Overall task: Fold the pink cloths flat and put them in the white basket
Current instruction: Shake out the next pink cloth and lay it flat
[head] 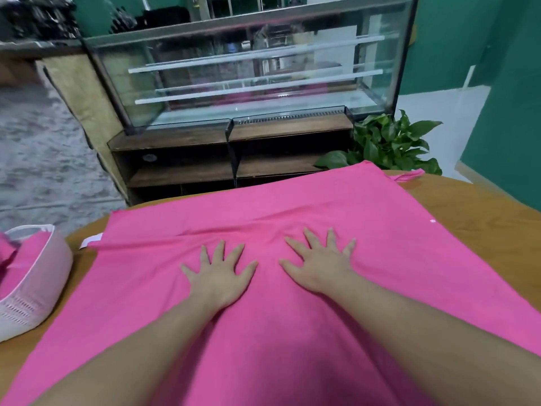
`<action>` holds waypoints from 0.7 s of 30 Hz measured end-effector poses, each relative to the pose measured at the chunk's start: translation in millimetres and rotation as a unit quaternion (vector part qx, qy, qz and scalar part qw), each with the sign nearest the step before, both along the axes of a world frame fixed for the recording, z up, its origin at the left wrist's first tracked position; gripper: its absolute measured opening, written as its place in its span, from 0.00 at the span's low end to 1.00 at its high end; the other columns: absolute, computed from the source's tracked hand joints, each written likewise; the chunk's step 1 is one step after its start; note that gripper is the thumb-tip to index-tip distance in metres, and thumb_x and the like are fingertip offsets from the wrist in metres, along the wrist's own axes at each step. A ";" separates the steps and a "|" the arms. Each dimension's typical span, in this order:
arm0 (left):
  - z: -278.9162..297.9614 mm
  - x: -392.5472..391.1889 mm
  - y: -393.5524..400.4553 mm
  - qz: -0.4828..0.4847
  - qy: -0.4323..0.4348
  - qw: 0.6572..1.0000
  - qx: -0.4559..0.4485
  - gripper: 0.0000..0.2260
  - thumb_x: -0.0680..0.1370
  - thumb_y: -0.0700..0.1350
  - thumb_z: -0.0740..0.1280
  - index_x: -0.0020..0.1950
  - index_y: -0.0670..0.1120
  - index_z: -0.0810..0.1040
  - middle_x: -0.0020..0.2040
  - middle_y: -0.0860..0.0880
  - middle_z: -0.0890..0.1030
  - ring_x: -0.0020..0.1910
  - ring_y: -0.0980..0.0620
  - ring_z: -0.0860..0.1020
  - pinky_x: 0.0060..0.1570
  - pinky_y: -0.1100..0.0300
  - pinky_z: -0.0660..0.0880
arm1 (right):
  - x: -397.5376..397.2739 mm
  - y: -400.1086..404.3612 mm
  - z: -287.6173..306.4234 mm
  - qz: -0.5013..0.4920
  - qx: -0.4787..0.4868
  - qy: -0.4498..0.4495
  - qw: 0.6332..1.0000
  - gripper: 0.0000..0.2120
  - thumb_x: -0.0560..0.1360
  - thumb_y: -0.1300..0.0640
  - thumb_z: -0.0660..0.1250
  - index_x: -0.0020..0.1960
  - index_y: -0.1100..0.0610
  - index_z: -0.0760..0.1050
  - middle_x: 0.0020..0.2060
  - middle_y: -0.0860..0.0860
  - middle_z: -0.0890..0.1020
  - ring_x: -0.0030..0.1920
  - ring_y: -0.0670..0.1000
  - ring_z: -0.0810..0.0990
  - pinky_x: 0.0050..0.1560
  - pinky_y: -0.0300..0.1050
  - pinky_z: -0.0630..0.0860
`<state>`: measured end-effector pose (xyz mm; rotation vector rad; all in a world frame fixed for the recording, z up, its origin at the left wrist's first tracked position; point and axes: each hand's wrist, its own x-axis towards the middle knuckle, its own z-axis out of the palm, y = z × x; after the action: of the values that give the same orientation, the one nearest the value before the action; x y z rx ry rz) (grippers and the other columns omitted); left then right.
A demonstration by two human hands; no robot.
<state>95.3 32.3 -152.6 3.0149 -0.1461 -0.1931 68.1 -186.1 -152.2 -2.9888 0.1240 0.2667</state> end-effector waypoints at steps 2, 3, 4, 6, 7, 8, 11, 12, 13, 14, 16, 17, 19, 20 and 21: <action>6.3 7.0 3.9 -0.029 -0.123 0.991 -0.034 0.22 0.78 0.67 0.50 0.68 0.62 0.71 0.73 0.55 0.67 0.75 0.51 0.62 0.70 0.30 0.53 | 9.5 1.0 6.6 0.011 0.011 -0.048 0.999 0.34 0.74 0.25 0.46 0.77 0.33 0.49 0.80 0.44 0.50 0.79 0.61 0.45 0.70 0.77 0.40; 11.2 14.9 6.3 -0.043 -0.192 0.979 -0.044 0.20 0.78 0.64 0.52 0.63 0.59 0.75 0.68 0.55 0.71 0.71 0.52 0.66 0.70 0.32 0.56 | 15.7 0.3 10.9 0.021 0.021 -0.088 0.996 0.33 0.75 0.27 0.48 0.77 0.35 0.51 0.80 0.45 0.53 0.79 0.58 0.47 0.72 0.74 0.43; 16.7 26.0 9.4 -0.046 -0.233 0.970 -0.054 0.18 0.78 0.61 0.53 0.62 0.58 0.75 0.66 0.55 0.73 0.68 0.53 0.69 0.70 0.34 0.57 | 22.8 -1.0 14.8 0.031 0.032 -0.124 0.991 0.31 0.77 0.30 0.50 0.78 0.36 0.52 0.79 0.45 0.56 0.79 0.56 0.50 0.73 0.72 0.46; 28.2 53.9 18.8 -0.013 -0.211 0.975 -0.066 0.17 0.80 0.59 0.55 0.66 0.56 0.73 0.68 0.54 0.72 0.69 0.51 0.69 0.70 0.34 0.58 | 39.5 -4.2 19.8 0.040 0.053 -0.156 0.986 0.29 0.79 0.35 0.52 0.78 0.38 0.52 0.78 0.45 0.58 0.79 0.54 0.52 0.75 0.68 0.49; 31.3 67.9 23.4 0.014 -0.165 0.985 -0.051 0.19 0.81 0.59 0.53 0.69 0.57 0.70 0.70 0.53 0.71 0.70 0.48 0.69 0.69 0.33 0.57 | 49.0 -5.6 20.6 0.040 0.056 -0.152 0.986 0.28 0.80 0.36 0.51 0.78 0.38 0.52 0.78 0.45 0.58 0.79 0.53 0.52 0.75 0.67 0.49; 32.8 80.0 28.0 0.040 -0.113 0.993 -0.020 0.21 0.81 0.60 0.51 0.72 0.58 0.68 0.73 0.52 0.69 0.71 0.46 0.68 0.69 0.32 0.57 | 58.7 -7.0 20.2 0.039 0.050 -0.143 0.988 0.27 0.80 0.37 0.51 0.78 0.38 0.52 0.79 0.45 0.57 0.79 0.53 0.51 0.76 0.67 0.48; 26.6 108.0 39.7 0.092 0.007 0.994 0.055 0.25 0.81 0.63 0.43 0.76 0.60 0.63 0.77 0.51 0.65 0.73 0.42 0.67 0.71 0.31 0.53 | 87.5 -8.7 17.5 0.032 0.032 -0.104 0.994 0.27 0.80 0.35 0.48 0.78 0.38 0.53 0.79 0.45 0.55 0.80 0.54 0.48 0.76 0.66 0.45; 23.7 115.3 41.7 0.096 0.023 0.993 0.065 0.26 0.81 0.62 0.41 0.77 0.61 0.62 0.78 0.51 0.63 0.74 0.42 0.66 0.72 0.33 0.52 | 95.7 -8.8 16.0 0.029 0.027 -0.089 0.995 0.28 0.80 0.33 0.46 0.78 0.38 0.53 0.79 0.45 0.55 0.80 0.54 0.48 0.76 0.67 0.45; 19.5 126.4 44.3 0.094 0.030 0.993 0.067 0.26 0.81 0.62 0.40 0.77 0.62 0.60 0.79 0.50 0.60 0.75 0.42 0.64 0.73 0.35 0.53 | 107.9 -7.0 12.4 0.029 0.019 -0.069 0.997 0.29 0.79 0.31 0.45 0.78 0.37 0.53 0.79 0.44 0.55 0.80 0.55 0.49 0.76 0.67 0.45; 17.8 132.1 45.2 0.085 0.038 0.994 0.065 0.25 0.82 0.61 0.40 0.78 0.62 0.59 0.80 0.49 0.58 0.76 0.42 0.62 0.74 0.38 0.54 | 111.7 -7.4 10.8 0.026 0.010 -0.044 0.999 0.30 0.78 0.30 0.43 0.78 0.37 0.53 0.79 0.44 0.55 0.80 0.55 0.49 0.75 0.68 0.44; 16.9 149.0 48.2 0.068 0.057 0.995 0.045 0.25 0.82 0.59 0.39 0.79 0.62 0.56 0.81 0.47 0.52 0.78 0.41 0.57 0.76 0.41 0.54 | 121.1 -7.9 7.4 0.016 0.000 -0.010 1.000 0.33 0.76 0.27 0.42 0.78 0.35 0.50 0.80 0.43 0.51 0.80 0.56 0.47 0.75 0.69 0.43; 15.5 159.4 50.5 0.063 0.069 0.995 0.036 0.25 0.82 0.58 0.38 0.80 0.61 0.53 0.82 0.47 0.50 0.79 0.40 0.53 0.76 0.41 0.53 | 127.3 -8.2 5.0 0.011 -0.002 -0.003 1.000 0.34 0.75 0.25 0.42 0.78 0.34 0.48 0.80 0.43 0.49 0.80 0.56 0.45 0.74 0.70 0.43; 13.2 180.3 55.1 0.059 0.086 0.994 0.022 0.25 0.83 0.57 0.38 0.80 0.61 0.50 0.82 0.46 0.46 0.80 0.40 0.48 0.77 0.41 0.48 | 138.7 -9.9 1.9 0.001 -0.008 0.002 1.000 0.35 0.73 0.24 0.41 0.77 0.32 0.46 0.80 0.41 0.47 0.80 0.56 0.43 0.73 0.73 0.41; 12.2 188.5 56.2 0.059 0.090 0.994 0.015 0.24 0.83 0.57 0.37 0.80 0.61 0.49 0.82 0.46 0.45 0.80 0.40 0.47 0.77 0.41 0.47 | 144.0 -10.9 0.8 -0.004 -0.011 0.003 1.000 0.35 0.72 0.23 0.41 0.77 0.31 0.45 0.80 0.40 0.47 0.80 0.56 0.42 0.72 0.74 0.40; 11.5 194.4 55.2 0.058 0.091 0.994 0.011 0.24 0.83 0.57 0.37 0.80 0.61 0.48 0.82 0.46 0.45 0.80 0.40 0.45 0.77 0.41 0.46 | 149.0 -12.9 -0.6 -0.011 -0.011 0.004 1.000 0.35 0.71 0.22 0.40 0.77 0.31 0.44 0.79 0.40 0.46 0.80 0.56 0.42 0.72 0.74 0.39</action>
<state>289.7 87.5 -141.2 2.9953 0.0487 -0.4592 217.1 -199.0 -152.7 -3.0074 0.1609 0.2766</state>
